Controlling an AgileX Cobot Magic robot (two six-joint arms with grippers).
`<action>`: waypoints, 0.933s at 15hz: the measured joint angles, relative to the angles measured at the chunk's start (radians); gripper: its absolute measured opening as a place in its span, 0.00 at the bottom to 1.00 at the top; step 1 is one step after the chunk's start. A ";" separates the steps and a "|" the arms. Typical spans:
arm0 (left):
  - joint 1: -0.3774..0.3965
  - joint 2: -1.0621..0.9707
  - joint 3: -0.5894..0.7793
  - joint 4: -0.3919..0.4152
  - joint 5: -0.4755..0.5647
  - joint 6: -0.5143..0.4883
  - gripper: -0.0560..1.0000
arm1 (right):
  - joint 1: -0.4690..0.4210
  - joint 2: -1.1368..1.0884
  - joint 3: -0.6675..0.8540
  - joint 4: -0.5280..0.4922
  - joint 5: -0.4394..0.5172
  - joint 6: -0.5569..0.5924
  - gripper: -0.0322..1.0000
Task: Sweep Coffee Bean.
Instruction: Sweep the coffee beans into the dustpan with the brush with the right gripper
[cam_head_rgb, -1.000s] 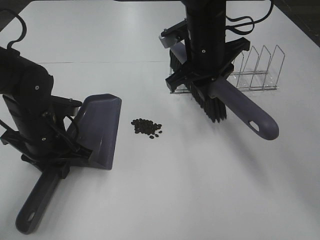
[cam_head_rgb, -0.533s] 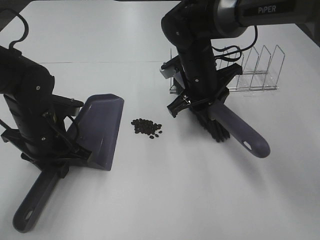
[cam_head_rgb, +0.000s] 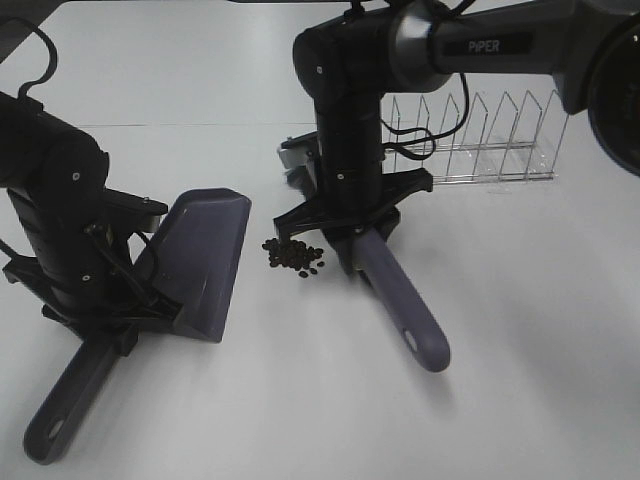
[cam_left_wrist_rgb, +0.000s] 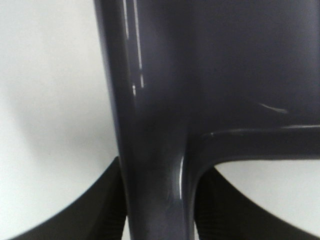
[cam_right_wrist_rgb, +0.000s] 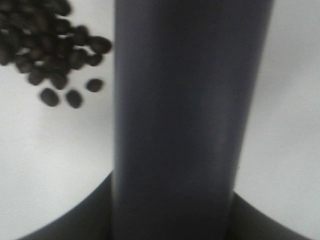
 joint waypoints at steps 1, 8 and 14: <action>0.000 0.000 0.000 0.001 -0.001 0.001 0.39 | 0.019 0.021 -0.038 0.034 0.001 0.000 0.31; 0.000 0.000 0.000 0.001 -0.002 0.005 0.39 | 0.047 0.139 -0.243 0.427 -0.084 -0.018 0.31; 0.000 0.000 0.000 -0.003 -0.002 0.005 0.39 | 0.036 0.141 -0.243 0.639 -0.153 -0.123 0.31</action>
